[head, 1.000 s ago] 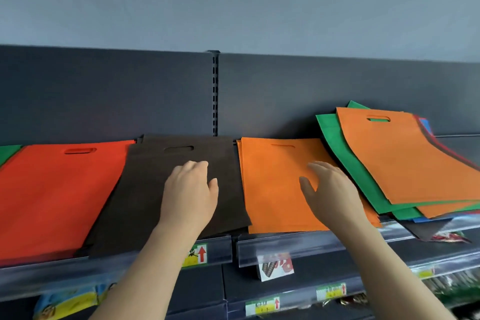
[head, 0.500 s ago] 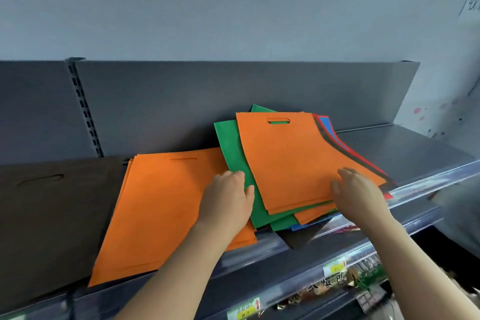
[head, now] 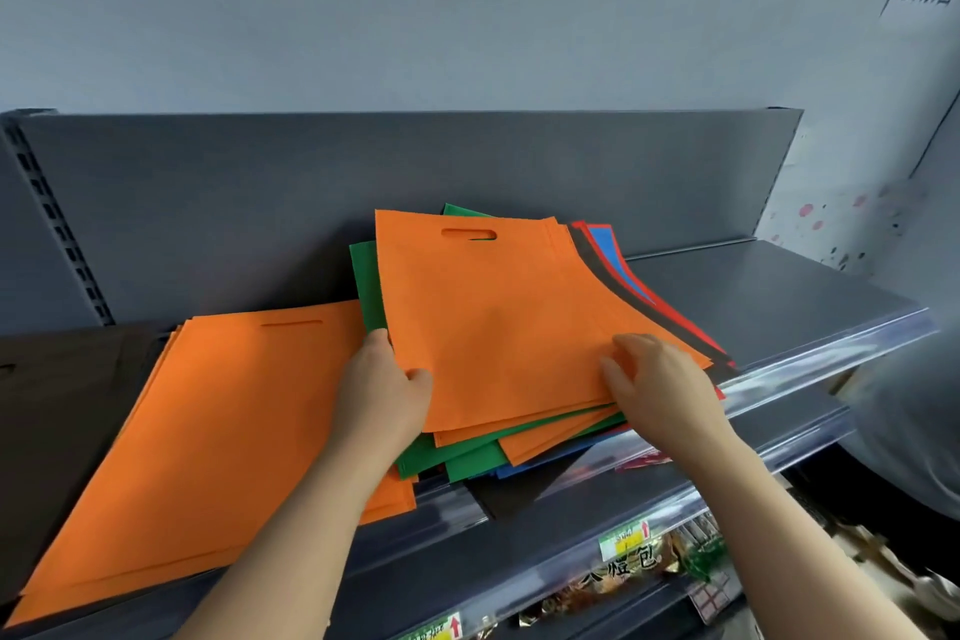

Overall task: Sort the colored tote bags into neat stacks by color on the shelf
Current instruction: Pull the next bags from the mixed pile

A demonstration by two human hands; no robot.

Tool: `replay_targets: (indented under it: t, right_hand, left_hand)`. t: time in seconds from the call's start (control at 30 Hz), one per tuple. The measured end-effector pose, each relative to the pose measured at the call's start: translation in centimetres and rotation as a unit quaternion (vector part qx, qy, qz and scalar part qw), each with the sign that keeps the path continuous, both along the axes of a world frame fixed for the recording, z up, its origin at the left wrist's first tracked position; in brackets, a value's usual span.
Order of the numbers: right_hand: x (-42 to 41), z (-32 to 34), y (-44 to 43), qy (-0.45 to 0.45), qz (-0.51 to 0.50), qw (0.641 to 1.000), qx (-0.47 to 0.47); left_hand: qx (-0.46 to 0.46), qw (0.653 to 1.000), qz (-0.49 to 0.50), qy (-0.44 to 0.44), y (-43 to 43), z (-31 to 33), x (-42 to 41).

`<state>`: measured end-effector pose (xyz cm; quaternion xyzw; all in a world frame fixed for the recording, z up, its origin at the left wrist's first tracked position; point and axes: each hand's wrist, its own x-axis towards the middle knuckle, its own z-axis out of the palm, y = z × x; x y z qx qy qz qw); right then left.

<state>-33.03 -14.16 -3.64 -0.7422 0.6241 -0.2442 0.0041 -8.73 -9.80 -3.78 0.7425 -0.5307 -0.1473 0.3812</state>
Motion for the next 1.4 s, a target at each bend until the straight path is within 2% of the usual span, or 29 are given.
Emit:
replay_targets:
  t: [0.1, 0.23, 0.33, 0.53, 0.7, 1.0, 1.13, 1.27, 1.4]
  right_hand:
    - [-0.3, -0.1, -0.6, 0.034, -0.014, 0.999, 0.027]
    - [0.4, -0.2, -0.6, 0.057, 0.018, 0.998, 0.027]
    - [1.1, -0.1, -0.1, 0.052, 0.036, 0.998, 0.024]
    - [1.2, 0.2, 0.4, -0.029, 0.046, 0.998, 0.019]
    - [0.2, 0.0, -0.5, 0.027, -0.032, 0.998, 0.046]
    - [0.3, 0.0, 0.1, 0.007, -0.031, 0.997, 0.071]
    - [0.4, -0.1, 0.4, 0.012, -0.022, 0.998, 0.056]
    - [1.2, 0.2, 1.0, -0.012, -0.013, 0.999, 0.035]
    - [2.6, 0.4, 1.8, 0.007, 0.009, 0.998, 0.060]
  left_hand:
    - [0.029, 1.000, 0.007, -0.003, -0.1, -0.5, 0.7]
    - [0.054, 0.998, 0.014, 0.020, 0.0, -0.7, 0.7]
    - [0.044, 0.998, 0.027, 0.036, 0.0, -0.4, 0.6]
    - [0.008, 0.997, 0.040, 0.069, 0.1, -0.3, 1.3]
    - [-0.015, 0.986, -0.003, 0.167, 0.7, -0.3, 1.4]
    - [-0.013, 0.970, -0.060, 0.235, 1.6, 0.0, 0.7]
    - [-0.020, 0.970, -0.041, 0.240, 1.7, -0.1, 0.9]
    - [-0.030, 0.951, -0.026, 0.306, 2.1, -0.1, 1.9]
    - [-0.045, 0.947, 0.003, 0.319, 2.6, -0.5, 2.8]
